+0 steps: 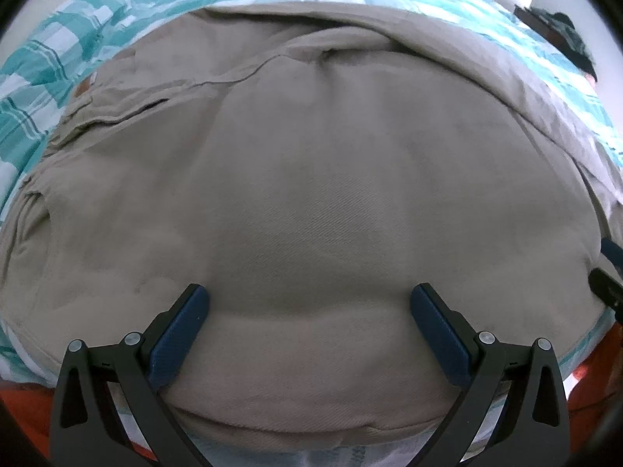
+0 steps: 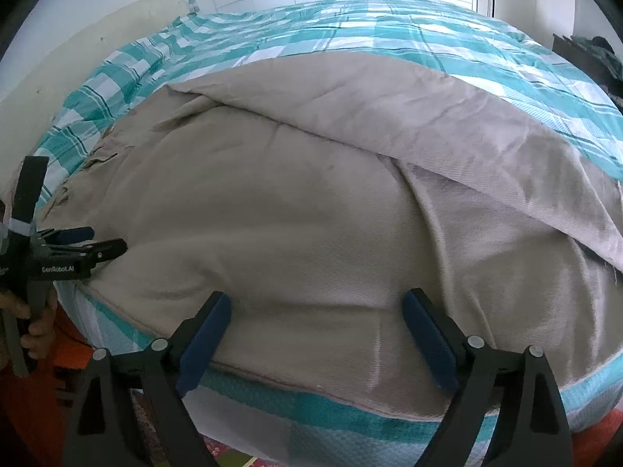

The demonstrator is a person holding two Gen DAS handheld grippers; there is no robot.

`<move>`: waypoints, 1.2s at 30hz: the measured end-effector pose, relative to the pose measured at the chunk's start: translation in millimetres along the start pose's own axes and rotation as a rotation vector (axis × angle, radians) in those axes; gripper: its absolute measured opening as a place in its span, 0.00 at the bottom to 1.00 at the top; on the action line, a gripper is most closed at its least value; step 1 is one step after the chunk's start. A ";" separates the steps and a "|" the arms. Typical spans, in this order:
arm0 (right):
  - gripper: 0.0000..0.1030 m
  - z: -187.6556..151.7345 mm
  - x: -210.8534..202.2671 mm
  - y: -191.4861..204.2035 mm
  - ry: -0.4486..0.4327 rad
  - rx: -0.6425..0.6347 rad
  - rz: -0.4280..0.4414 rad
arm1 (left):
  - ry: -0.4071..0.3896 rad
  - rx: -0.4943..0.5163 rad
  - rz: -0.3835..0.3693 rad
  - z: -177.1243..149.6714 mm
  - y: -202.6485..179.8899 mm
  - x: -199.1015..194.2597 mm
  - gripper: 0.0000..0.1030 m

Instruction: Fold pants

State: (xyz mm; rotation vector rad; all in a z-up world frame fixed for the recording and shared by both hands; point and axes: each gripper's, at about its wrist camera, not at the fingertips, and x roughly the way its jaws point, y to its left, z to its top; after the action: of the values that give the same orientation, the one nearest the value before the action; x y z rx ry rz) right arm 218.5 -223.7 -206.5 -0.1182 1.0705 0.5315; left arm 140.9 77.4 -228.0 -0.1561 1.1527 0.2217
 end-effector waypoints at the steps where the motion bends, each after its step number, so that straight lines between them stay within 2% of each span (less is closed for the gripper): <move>1: 0.92 -0.2 0.6 0.9 -0.002 0.000 -0.002 | -0.016 0.001 0.000 -2.1 -0.1 -0.4 0.99; 4: 0.95 -1.3 3.2 5.7 -0.013 -0.008 -0.016 | -0.057 0.002 -0.002 -7.0 -0.4 -1.1 0.99; 6: 0.95 2.8 -4.0 5.7 -0.019 0.025 -0.010 | -0.050 0.001 -0.001 -5.1 -0.7 -0.8 0.99; 8: 0.93 10.1 -25.8 -3.9 -0.078 0.135 0.103 | -0.045 -0.003 -0.006 -3.0 0.8 -0.2 0.99; 9: 0.92 13.4 -34.9 -15.2 -0.119 0.224 0.205 | -0.049 -0.002 -0.006 -3.2 1.1 -0.3 0.99; 11: 0.92 20.2 -35.3 -37.1 -0.133 0.356 0.270 | -0.057 -0.002 -0.003 -7.3 -1.5 -2.1 0.99; 12: 0.89 22.1 -29.5 -51.5 -0.117 0.429 0.281 | -0.054 -0.003 -0.002 -7.3 -3.0 -2.7 0.99; 13: 0.73 21.0 -22.3 -70.2 -0.099 0.524 0.271 | -0.047 -0.005 -0.001 -6.3 -3.3 -2.6 0.99; 15: 0.54 12.4 -18.3 -106.3 -0.121 0.715 0.273 | -0.039 -0.006 -0.003 -5.9 -4.2 -2.9 0.99; 17: 0.54 2.9 -24.5 -133.6 -0.174 0.861 0.251 | -0.042 -0.007 0.000 -6.1 -4.9 -3.3 0.99; 19: 0.55 -1.8 -27.5 -149.0 -0.203 0.961 0.265 | -0.044 -0.010 0.005 -6.2 -5.4 -3.1 0.99; 21: 0.55 -1.5 -23.1 -155.6 -0.189 1.026 0.267 | -0.045 -0.012 0.010 -6.4 -6.1 -3.0 0.99; 24: 0.52 4.9 -16.3 -163.5 -0.216 1.124 0.197 | -0.040 -0.011 0.009 -6.1 -6.7 -3.6 0.99; 26: 0.38 12.0 -15.5 -165.6 -0.251 1.130 0.093 | -0.031 -0.011 0.001 -5.0 -5.1 -4.6 0.99; 27: 0.15 17.5 -15.7 -165.4 -0.246 1.104 0.041 | -0.017 -0.013 -0.010 -3.1 -3.4 -7.0 0.99; 28: 0.05 24.7 -17.7 -165.4 -0.240 1.061 -0.013 | 0.003 -0.016 -0.018 0.1 -1.3 -9.7 0.99; 30: 0.05 37.3 -33.3 -163.4 -0.276 0.992 0.001 | 0.047 -0.055 -0.060 11.5 10.3 -20.6 0.99; 33: 0.04 61.1 -81.6 -151.0 -0.371 0.813 0.070 | -0.032 -0.204 -0.226 37.1 43.3 -50.2 0.99; 34: 0.04 72.0 -105.0 -141.1 -0.410 0.706 0.084 | -0.054 -0.259 -0.272 49.9 55.4 -56.6 0.99; 36: 0.04 80.1 -136.4 -124.5 -0.452 0.575 0.109 | -0.072 -0.355 -0.368 78.3 76.8 -60.6 0.99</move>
State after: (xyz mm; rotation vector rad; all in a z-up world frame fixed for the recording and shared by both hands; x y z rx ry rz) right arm 291.1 -353.0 -70.2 0.5459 0.7513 0.3081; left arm 167.3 164.4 -141.8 -0.6625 0.9849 0.1023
